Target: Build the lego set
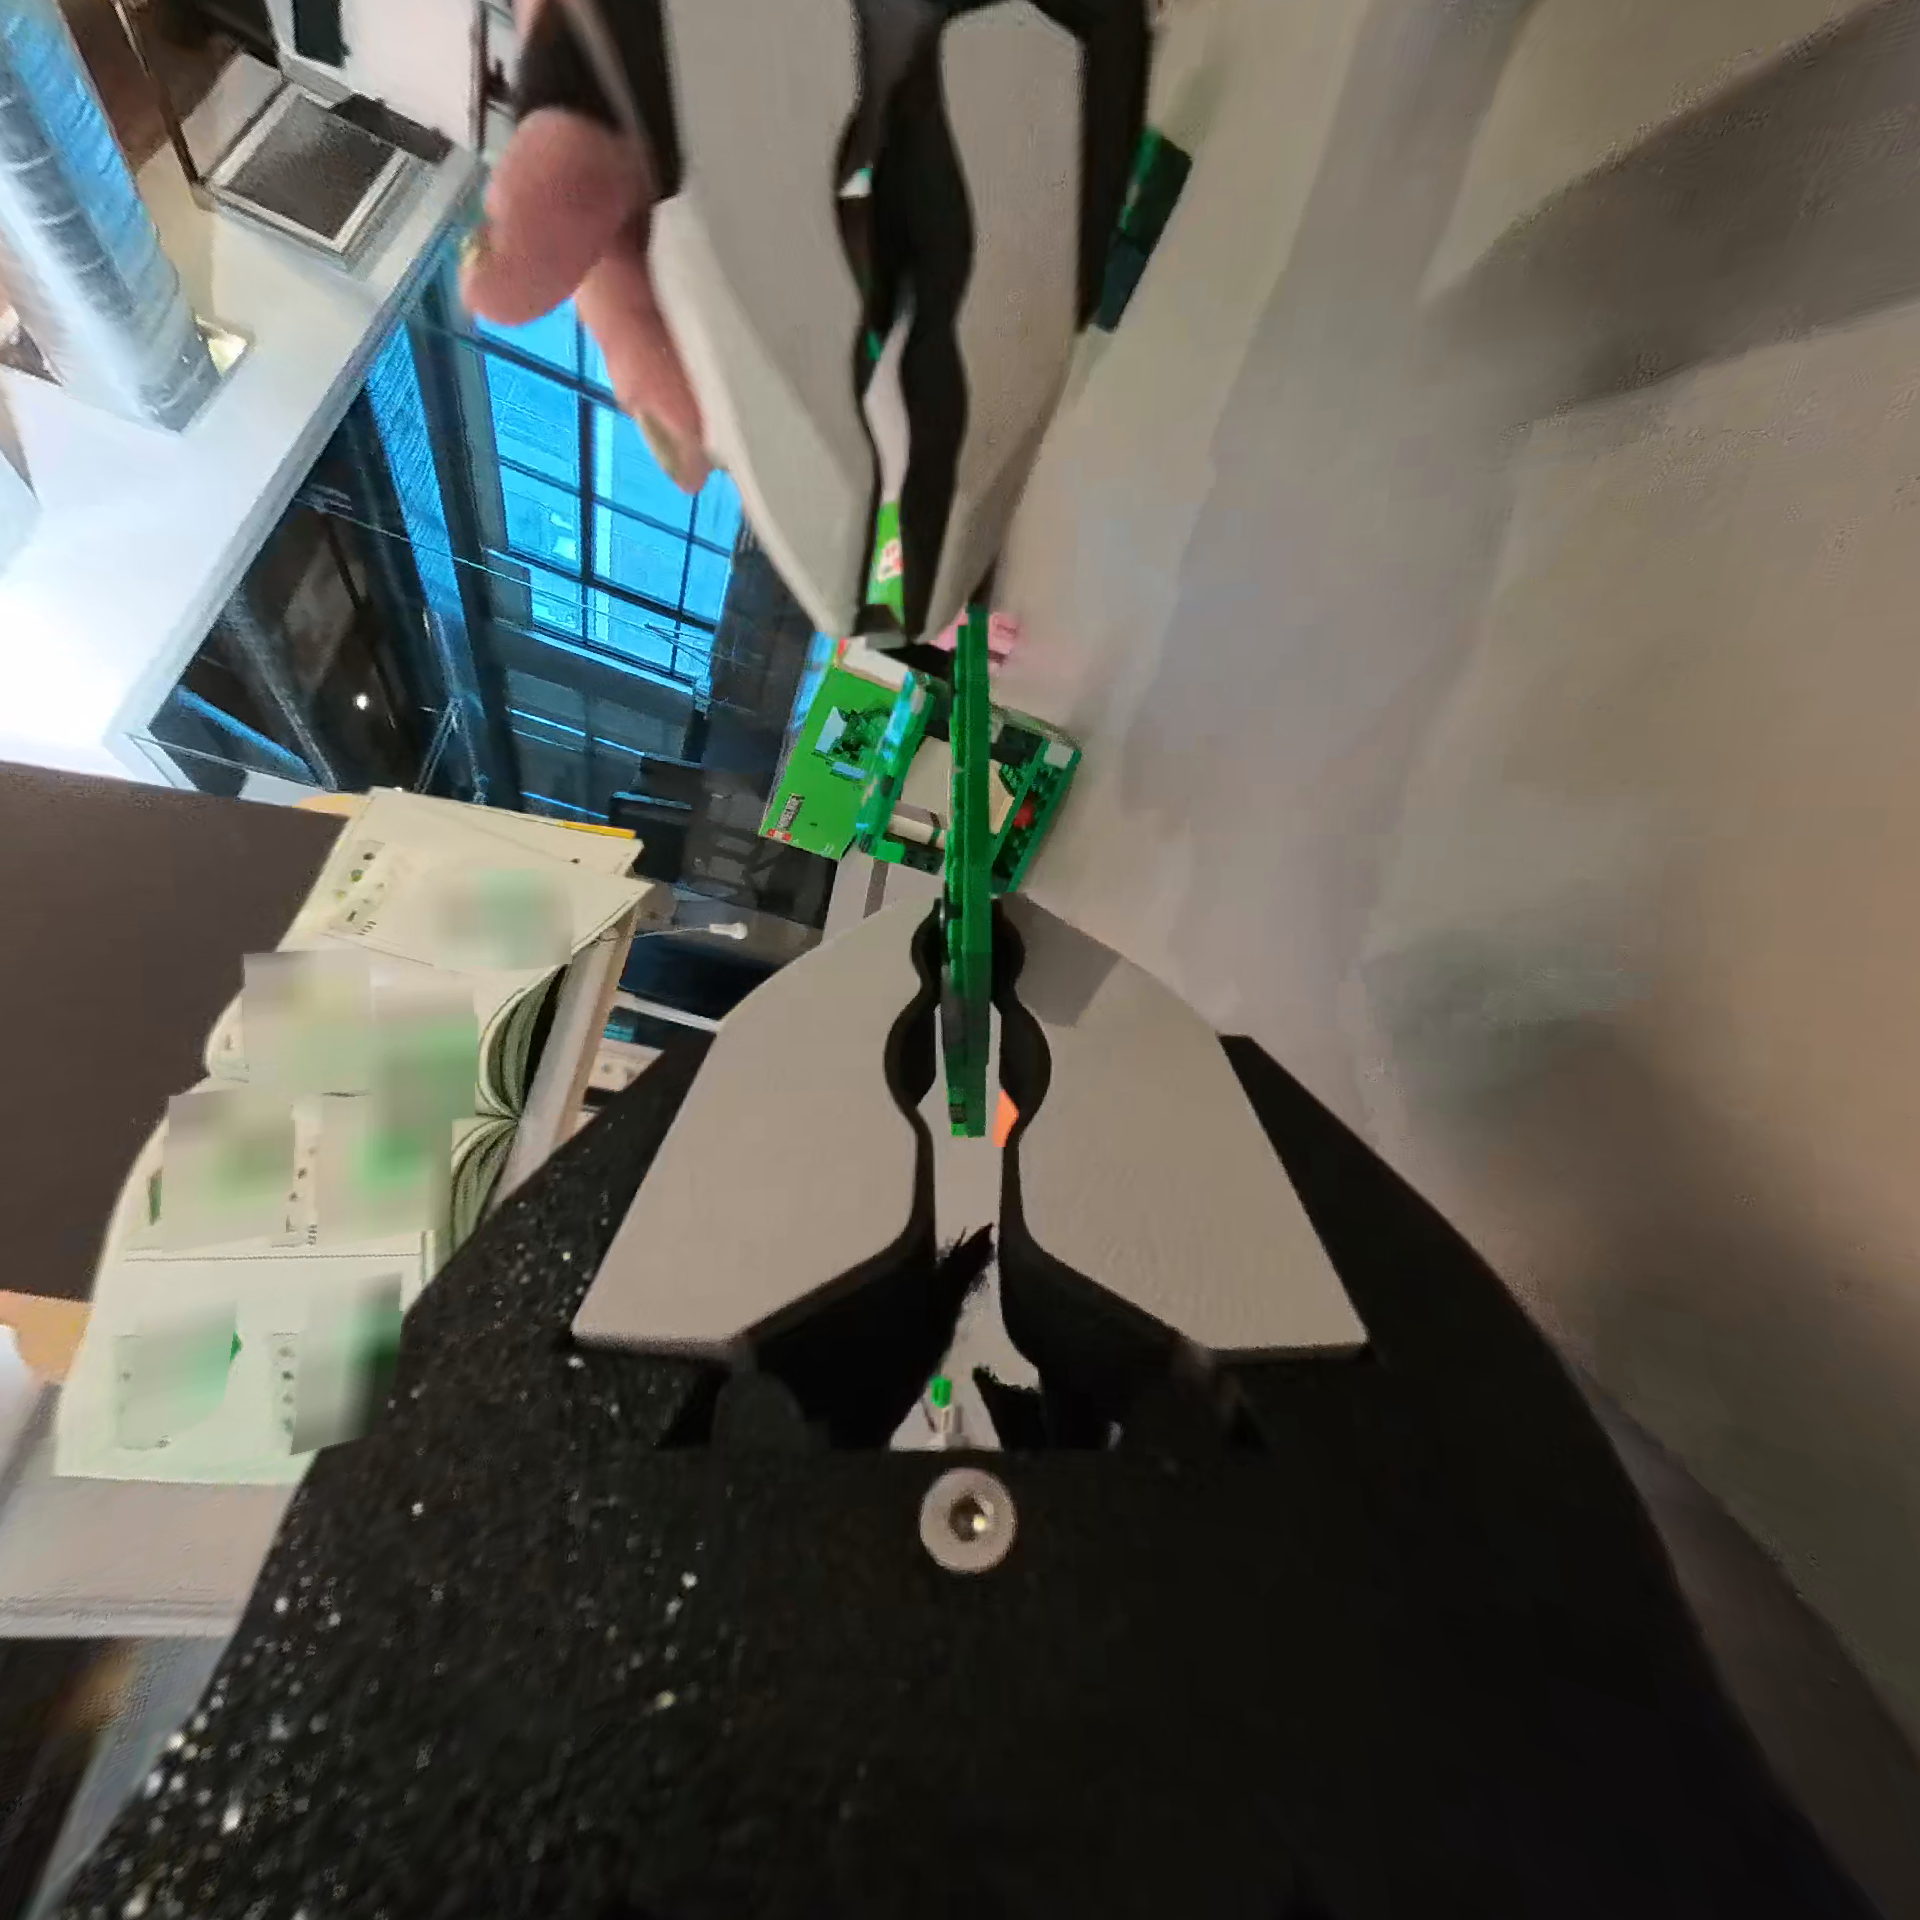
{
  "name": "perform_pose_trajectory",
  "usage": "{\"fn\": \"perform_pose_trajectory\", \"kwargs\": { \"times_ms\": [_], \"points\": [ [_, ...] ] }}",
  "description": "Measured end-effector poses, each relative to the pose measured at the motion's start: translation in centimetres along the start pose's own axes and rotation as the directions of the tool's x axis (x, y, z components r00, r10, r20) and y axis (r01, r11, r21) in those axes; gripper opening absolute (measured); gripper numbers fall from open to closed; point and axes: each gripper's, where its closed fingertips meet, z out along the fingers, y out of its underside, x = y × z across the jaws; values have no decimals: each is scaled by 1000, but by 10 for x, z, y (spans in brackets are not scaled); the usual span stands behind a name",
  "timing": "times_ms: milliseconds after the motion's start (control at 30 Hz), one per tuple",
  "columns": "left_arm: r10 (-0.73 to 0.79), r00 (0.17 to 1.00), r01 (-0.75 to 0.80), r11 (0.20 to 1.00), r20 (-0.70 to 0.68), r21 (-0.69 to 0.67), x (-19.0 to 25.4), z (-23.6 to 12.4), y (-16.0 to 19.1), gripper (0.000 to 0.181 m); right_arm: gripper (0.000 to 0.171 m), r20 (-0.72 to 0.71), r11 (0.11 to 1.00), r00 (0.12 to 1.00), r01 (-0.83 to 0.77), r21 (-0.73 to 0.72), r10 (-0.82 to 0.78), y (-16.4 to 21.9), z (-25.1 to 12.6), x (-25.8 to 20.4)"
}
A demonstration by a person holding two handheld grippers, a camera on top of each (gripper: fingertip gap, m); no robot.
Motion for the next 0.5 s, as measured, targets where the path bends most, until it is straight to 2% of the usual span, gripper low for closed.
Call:
{"fn": "perform_pose_trajectory", "kwargs": {
  "times_ms": [100, 267, 367, 500],
  "points": [
    [-66, 998, 66, 997, -12, 41, -3, -2, -7, 6, 7, -126, 988, 980, 153, -31, -155, -2, -5, 11],
    [-75, 997, 76, 994, -14, 80, -3, -2, -17, 6, 8, -200, 894, 872, 436, -101, -447, -5, -5, 17],
    [-23, 1000, 22, 995, 11, 102, -4, -4, -24, 6, 8, -219, 793, 764, 600, -104, -607, -10, -4, 22],
    [118, 992, -122, 988, 52, 90, -2, -5, -30, 6, 8, -228, 591, 569, 805, -41, -790, -20, 2, 13]
  ]
}}
